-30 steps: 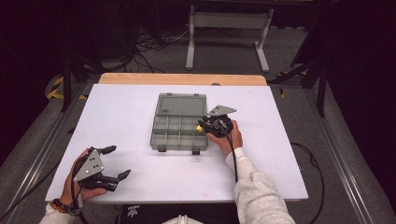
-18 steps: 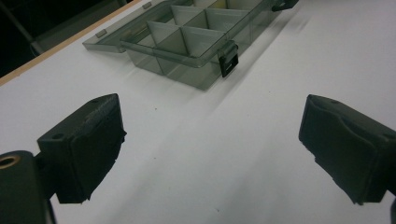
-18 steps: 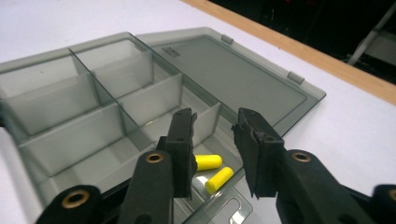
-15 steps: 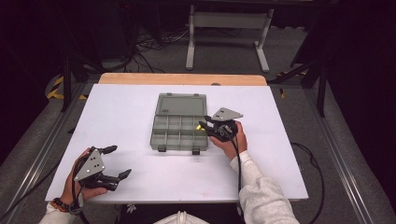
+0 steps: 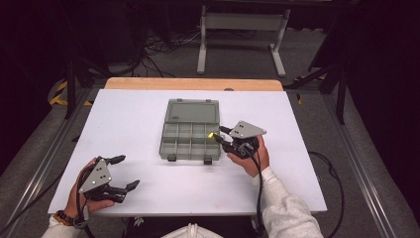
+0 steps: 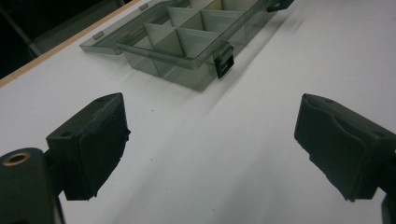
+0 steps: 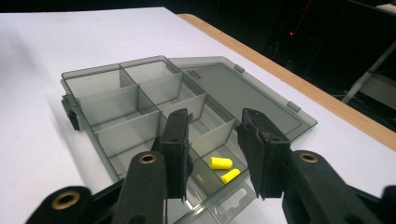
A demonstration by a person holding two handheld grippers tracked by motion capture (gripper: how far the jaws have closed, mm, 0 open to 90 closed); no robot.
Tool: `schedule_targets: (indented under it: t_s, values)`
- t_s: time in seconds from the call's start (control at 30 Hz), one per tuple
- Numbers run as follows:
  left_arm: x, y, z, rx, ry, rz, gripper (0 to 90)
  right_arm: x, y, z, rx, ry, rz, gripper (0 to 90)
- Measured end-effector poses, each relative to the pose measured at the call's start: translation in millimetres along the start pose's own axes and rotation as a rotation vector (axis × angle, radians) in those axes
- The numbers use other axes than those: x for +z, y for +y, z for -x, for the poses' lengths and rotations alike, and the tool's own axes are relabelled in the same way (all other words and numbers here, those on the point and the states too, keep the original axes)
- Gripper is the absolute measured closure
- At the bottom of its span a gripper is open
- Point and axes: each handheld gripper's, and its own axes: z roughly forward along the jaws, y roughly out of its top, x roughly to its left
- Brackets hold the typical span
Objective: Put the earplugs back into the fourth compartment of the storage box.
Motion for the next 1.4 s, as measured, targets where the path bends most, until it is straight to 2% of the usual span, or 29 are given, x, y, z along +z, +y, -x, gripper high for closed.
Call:
schedule_targets:
  t_s: [0.3,0.57,0.77,0.8,0.97,1.07,1.13,1.17,1.2,1.23,1.27,1.3,1.37,1.4]
  values:
    - [1.6,0.5,0.8,-0.01,0.009,-0.005,13.5,-16.6,-0.4,-4.6,-0.02,0.021,0.022,55.0]
    - [3.9,1.3,1.2,-0.018,0.024,-0.008,16.2,-25.2,-7.3,-8.2,-0.024,0.029,0.011,42.3]
    - [4.6,1.4,1.4,-0.007,0.028,-0.015,17.7,-31.5,-10.1,-12.0,-0.029,0.019,0.016,33.5]
    - [4.6,1.2,1.5,-0.007,0.026,-0.016,17.7,-32.8,-10.9,-13.0,-0.03,0.012,0.014,29.8]
    - [2.7,1.8,3.1,0.015,0.02,-0.015,28.0,-36.2,-14.5,-16.4,-0.039,0.017,0.005,27.8]
    - [1.8,2.4,3.2,0.02,0.014,-0.014,38.5,-37.9,-19.0,-18.6,-0.053,0.03,-0.006,38.4]
    - [1.5,2.8,3.0,0.023,-0.004,-0.023,49.1,-40.1,-22.0,-19.8,-0.061,0.044,-0.006,48.7]
    - [1.6,3.1,2.6,0.033,-0.007,-0.031,49.1,-40.1,-22.0,-19.8,-0.061,0.044,-0.006,48.7]
    - [2.1,3.4,2.3,0.033,-0.011,-0.036,59.1,-42.4,-25.1,-20.6,-0.063,0.05,-0.004,58.3]
    - [2.8,3.5,1.8,0.029,-0.02,-0.036,59.1,-42.4,-25.1,-20.6,-0.063,0.05,-0.004,58.3]
    - [3.9,3.6,0.9,0.028,-0.028,-0.037,68.9,-43.1,-27.9,-21.7,-0.073,0.055,-0.024,65.1]
    - [5.0,3.9,0.1,0.03,-0.034,-0.041,68.9,-43.1,-27.9,-21.7,-0.073,0.055,-0.024,65.1]
    - [9.1,4.7,-2.5,0.033,-0.039,-0.059,77.5,-43.9,-32.4,-23.2,-0.093,0.062,-0.051,74.0]
    - [10.9,5.1,-3.8,0.036,-0.041,-0.064,84.8,-44.3,-35.6,-22.9,-0.103,0.072,-0.072,79.9]
